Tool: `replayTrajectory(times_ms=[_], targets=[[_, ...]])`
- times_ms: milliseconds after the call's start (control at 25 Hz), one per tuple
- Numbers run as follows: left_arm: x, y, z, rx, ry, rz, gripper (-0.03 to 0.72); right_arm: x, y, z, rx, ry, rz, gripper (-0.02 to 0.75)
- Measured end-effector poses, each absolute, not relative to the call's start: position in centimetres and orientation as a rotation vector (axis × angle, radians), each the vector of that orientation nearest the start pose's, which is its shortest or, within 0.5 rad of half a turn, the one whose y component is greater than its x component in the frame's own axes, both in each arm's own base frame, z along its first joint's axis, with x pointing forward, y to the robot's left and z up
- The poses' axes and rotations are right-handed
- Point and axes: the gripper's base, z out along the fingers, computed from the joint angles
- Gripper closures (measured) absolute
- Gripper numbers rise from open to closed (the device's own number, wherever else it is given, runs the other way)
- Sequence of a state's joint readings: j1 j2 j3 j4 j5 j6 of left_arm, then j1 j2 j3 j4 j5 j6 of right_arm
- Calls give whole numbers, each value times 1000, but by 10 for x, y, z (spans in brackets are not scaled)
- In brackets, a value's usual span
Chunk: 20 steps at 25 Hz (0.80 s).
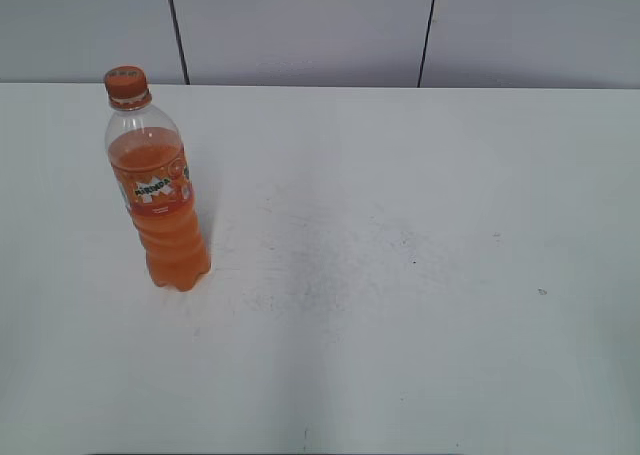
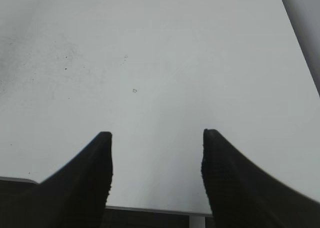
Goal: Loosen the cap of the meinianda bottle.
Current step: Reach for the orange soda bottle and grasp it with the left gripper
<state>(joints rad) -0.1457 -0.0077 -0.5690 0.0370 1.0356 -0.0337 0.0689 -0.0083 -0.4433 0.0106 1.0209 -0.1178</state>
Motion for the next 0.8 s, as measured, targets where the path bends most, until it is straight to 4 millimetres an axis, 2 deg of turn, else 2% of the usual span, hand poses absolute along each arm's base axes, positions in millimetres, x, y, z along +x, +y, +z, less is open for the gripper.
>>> replayTrajectory(times_ms=[240, 400, 560, 720, 800], targets=[[-13, 5, 298, 106, 1937, -76, 315, 2, 1, 265, -191, 2044, -18, 307], [-6, 4, 318, 103, 1845, -77, 315, 2, 1, 265, -191, 2044, -18, 307], [24, 3, 340, 116, 1790, -14, 315, 2, 1, 265, -191, 2044, -18, 307], [65, -3, 345, 147, 1807, 15, 315, 2, 1, 265, -191, 2044, -18, 307], [85, -7, 345, 160, 1761, 6, 315, 2, 1, 265, -191, 2044, -18, 307]])
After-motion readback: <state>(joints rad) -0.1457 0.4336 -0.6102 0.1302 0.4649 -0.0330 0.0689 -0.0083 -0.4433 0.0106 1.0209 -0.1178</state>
